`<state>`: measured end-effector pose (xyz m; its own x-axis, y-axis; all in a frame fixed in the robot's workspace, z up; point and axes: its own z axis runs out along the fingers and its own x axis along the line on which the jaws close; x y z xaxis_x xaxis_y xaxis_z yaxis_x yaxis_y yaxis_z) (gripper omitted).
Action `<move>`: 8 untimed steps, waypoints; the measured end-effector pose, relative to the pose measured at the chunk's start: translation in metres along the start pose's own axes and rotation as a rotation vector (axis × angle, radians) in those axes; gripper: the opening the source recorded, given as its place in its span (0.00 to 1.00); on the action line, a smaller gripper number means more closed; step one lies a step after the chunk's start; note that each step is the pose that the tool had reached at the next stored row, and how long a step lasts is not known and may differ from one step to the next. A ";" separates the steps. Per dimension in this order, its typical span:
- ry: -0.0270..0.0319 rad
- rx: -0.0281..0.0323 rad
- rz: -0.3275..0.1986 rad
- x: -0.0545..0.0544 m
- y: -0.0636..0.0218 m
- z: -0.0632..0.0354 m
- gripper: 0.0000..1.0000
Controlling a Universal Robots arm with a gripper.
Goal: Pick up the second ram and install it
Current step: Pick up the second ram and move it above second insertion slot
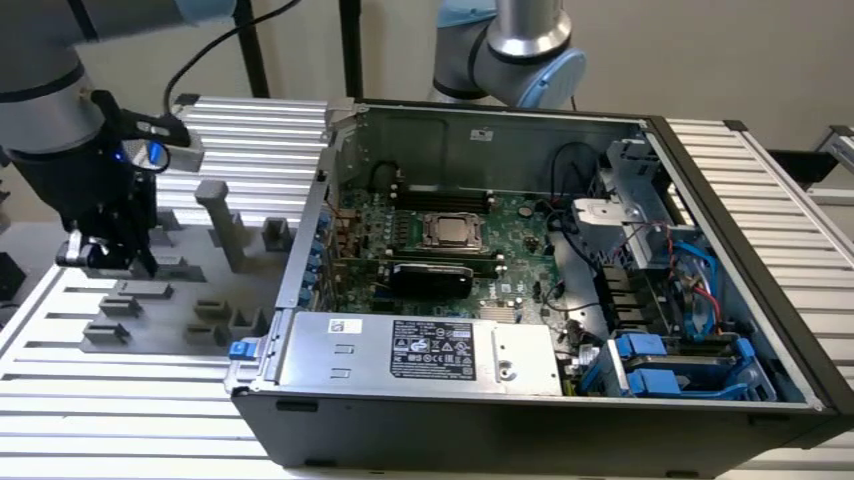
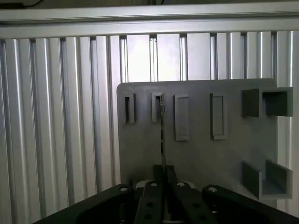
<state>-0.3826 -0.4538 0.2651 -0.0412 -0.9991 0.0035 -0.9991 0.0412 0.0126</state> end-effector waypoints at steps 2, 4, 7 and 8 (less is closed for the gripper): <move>-0.0001 0.0001 0.000 0.000 0.0001 -0.0090 0.00; 0.0000 0.0001 0.000 0.000 0.0002 -0.0181 0.00; -0.0001 0.0001 0.000 0.000 -0.0005 -0.0316 0.00; 0.0000 0.0001 0.000 0.000 -0.0010 -0.0361 0.00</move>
<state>-0.3811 -0.4539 0.3012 -0.0410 -0.9992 0.0035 -0.9991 0.0410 0.0125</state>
